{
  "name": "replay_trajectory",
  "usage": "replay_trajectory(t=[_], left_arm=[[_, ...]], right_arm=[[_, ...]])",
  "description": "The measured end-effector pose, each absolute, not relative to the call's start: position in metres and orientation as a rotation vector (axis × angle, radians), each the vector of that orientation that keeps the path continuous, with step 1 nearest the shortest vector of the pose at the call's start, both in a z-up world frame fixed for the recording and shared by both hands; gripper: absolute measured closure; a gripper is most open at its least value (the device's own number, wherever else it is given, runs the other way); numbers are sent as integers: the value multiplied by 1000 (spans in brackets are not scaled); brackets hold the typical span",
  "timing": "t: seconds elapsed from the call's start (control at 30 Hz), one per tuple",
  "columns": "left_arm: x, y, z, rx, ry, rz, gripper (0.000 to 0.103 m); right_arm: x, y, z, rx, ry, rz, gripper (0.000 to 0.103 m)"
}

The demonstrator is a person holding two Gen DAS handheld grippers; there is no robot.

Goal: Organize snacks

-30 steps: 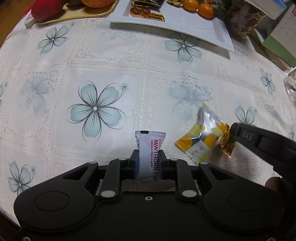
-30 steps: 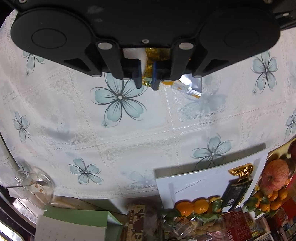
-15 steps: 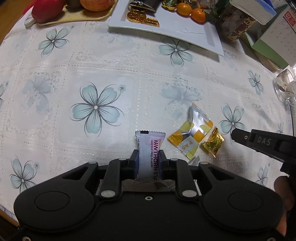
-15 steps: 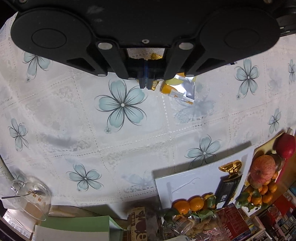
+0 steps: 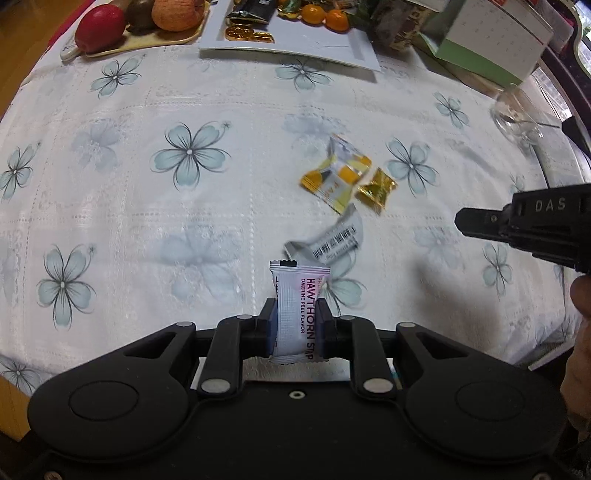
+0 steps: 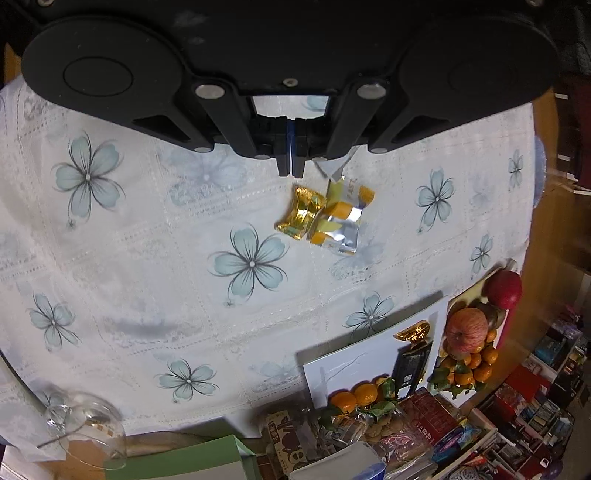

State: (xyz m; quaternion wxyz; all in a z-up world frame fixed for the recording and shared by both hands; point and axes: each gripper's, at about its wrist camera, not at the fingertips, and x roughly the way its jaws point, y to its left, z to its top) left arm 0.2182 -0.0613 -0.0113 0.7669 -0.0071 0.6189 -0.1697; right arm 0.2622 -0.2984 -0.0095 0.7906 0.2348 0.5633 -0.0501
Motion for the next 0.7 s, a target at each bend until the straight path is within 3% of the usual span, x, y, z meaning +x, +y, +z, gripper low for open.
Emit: replay_trajectory(t=[0.2,0.3,0.37,0.7], left_arm=[[179,-71,-17,21,1354,-429,76],[177,-73,-17,30,1349,-426,76],[180,-70,-17,19,1343,-416,76],[205,-45,-26,-37,1371,-334,76]], right_arm=[[215,-297,4,567,1167,-55,101],[215,-295,4,578,1149,-73,90],[225,-296,0,581,1135,-138,86],[322,-281,-50,573,1201,-278,82]])
